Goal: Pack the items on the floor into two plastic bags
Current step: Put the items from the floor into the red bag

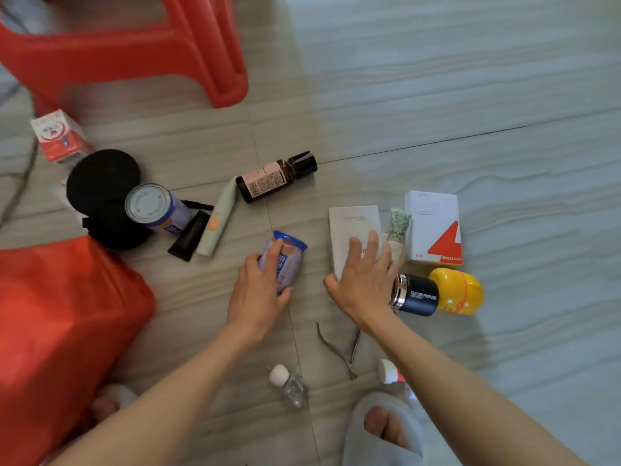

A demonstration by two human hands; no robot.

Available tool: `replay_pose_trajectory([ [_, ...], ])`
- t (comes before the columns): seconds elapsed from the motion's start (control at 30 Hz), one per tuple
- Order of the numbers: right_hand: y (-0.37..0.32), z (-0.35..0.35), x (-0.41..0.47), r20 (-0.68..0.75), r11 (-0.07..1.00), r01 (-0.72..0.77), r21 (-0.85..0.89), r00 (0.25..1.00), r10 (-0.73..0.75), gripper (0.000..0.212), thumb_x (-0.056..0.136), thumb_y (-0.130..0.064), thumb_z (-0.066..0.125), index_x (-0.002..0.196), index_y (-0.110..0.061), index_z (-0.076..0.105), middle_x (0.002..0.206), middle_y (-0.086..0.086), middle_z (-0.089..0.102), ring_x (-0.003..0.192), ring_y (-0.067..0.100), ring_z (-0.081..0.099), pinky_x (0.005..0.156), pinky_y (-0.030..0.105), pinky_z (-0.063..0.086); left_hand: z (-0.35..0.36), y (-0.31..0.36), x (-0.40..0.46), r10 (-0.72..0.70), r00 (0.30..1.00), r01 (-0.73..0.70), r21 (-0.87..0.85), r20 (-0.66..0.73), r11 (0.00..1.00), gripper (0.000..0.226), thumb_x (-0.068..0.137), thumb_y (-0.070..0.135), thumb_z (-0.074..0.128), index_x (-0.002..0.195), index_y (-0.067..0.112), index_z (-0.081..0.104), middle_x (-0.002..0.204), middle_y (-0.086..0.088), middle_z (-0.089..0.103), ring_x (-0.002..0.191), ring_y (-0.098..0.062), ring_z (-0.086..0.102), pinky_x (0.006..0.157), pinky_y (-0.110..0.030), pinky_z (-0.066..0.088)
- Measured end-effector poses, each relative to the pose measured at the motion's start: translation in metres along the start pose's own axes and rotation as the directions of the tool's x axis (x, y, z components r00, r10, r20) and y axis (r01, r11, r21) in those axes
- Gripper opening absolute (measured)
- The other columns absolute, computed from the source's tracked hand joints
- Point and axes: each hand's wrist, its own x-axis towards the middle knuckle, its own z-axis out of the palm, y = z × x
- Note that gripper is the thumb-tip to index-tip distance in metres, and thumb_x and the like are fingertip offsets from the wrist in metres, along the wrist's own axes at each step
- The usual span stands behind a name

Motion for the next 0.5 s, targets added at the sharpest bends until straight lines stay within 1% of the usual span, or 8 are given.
replay_pose_trajectory([
  [0.1, 0.007, 0.002, -0.001, 0.007, 0.993, 0.078, -0.089, 0.997, -0.078, 0.073, 0.083, -0.052, 0.05, 0.141, -0.025, 0.015, 0.153, 0.018, 0.002, 0.137, 0.045, 0.008, 0.11, 0.054, 0.015, -0.002, -0.002, 0.004, -0.054, 0.997, 0.059, -0.11, 0.051, 0.992, 0.08, 0.079, 0.026, 0.066, 0.143, 0.03, 0.018, 0.12, -0.014, 0.039, 0.112, -0.03, 0.043, 0.091, -0.035, 0.042],
  [0.2, 0.008, 0.003, -0.002, -0.013, 0.997, 0.073, -0.036, 0.997, -0.073, 0.07, 0.083, -0.049, 0.053, 0.141, -0.025, 0.021, 0.152, 0.019, 0.008, 0.133, 0.045, 0.015, 0.109, 0.052, 0.022, -0.007, -0.003, 0.006, -0.152, 0.984, 0.174, -0.314, 0.092, 0.933, 0.081, 0.073, 0.027, 0.068, 0.139, 0.031, 0.022, 0.113, -0.01, 0.042, 0.105, -0.026, 0.045, 0.086, -0.03, 0.041],
  [0.23, 0.007, 0.002, -0.001, -0.024, 0.998, 0.068, -0.007, 0.997, -0.069, 0.069, 0.082, -0.046, 0.054, 0.14, -0.024, 0.025, 0.151, 0.018, 0.012, 0.132, 0.044, 0.017, 0.107, 0.051, 0.025, -0.01, -0.002, 0.007, -0.191, 0.975, 0.22, -0.421, 0.112, 0.88, 0.082, 0.067, 0.028, 0.069, 0.137, 0.029, 0.026, 0.114, -0.008, 0.045, 0.102, -0.025, 0.048, 0.081, -0.028, 0.043],
  [0.3, 0.005, -0.003, -0.003, -0.041, 0.997, 0.069, 0.022, 0.997, -0.069, 0.065, 0.079, -0.043, 0.056, 0.136, -0.022, 0.032, 0.146, 0.014, 0.021, 0.129, 0.041, 0.02, 0.101, 0.05, 0.031, -0.019, 0.001, 0.01, -0.277, 0.944, 0.324, -0.642, 0.177, 0.695, 0.081, 0.057, 0.029, 0.064, 0.132, 0.024, 0.036, 0.114, -0.006, 0.05, 0.094, -0.022, 0.053, 0.072, -0.027, 0.046],
  [0.33, 0.004, -0.007, -0.004, -0.047, 0.997, 0.071, 0.029, 0.996, -0.07, 0.062, 0.079, -0.044, 0.056, 0.133, -0.022, 0.036, 0.144, 0.012, 0.025, 0.127, 0.04, 0.022, 0.098, 0.049, 0.032, -0.024, 0.002, 0.011, -0.312, 0.926, 0.367, -0.712, 0.214, 0.599, 0.076, 0.058, 0.027, 0.064, 0.13, 0.021, 0.04, 0.115, -0.006, 0.051, 0.091, -0.021, 0.054, 0.07, -0.028, 0.047],
  [0.37, 0.004, -0.011, -0.006, -0.056, 0.997, 0.075, 0.029, 0.996, -0.073, 0.059, 0.079, -0.045, 0.056, 0.13, -0.021, 0.04, 0.141, 0.012, 0.029, 0.125, 0.04, 0.024, 0.096, 0.049, 0.033, -0.03, 0.004, 0.012, -0.334, 0.909, 0.401, -0.747, 0.252, 0.53, 0.069, 0.064, 0.024, 0.067, 0.128, 0.019, 0.043, 0.115, -0.007, 0.052, 0.09, -0.021, 0.053, 0.069, -0.028, 0.048],
  [0.43, 0.003, -0.024, -0.011, -0.083, 0.996, 0.088, -0.001, 0.993, -0.088, 0.055, 0.078, -0.047, 0.055, 0.126, -0.021, 0.045, 0.138, 0.01, 0.035, 0.121, 0.039, 0.03, 0.094, 0.047, 0.035, -0.043, 0.008, 0.01, -0.346, 0.887, 0.445, -0.761, 0.305, 0.471, 0.048, 0.08, 0.018, 0.062, 0.126, 0.017, 0.046, 0.114, -0.007, 0.051, 0.088, -0.021, 0.053, 0.064, -0.028, 0.047],
  [0.5, 0.004, -0.046, -0.017, -0.125, 0.994, 0.11, -0.016, 0.986, -0.111, 0.054, 0.078, -0.049, 0.056, 0.123, -0.02, 0.047, 0.136, 0.009, 0.038, 0.118, 0.037, 0.034, 0.092, 0.045, 0.036, -0.063, 0.015, 0.006, -0.359, 0.878, 0.464, -0.751, 0.317, 0.471, 0.04, 0.086, 0.018, 0.056, 0.124, 0.015, 0.047, 0.108, -0.006, 0.05, 0.081, -0.02, 0.051, 0.058, -0.026, 0.046],
])
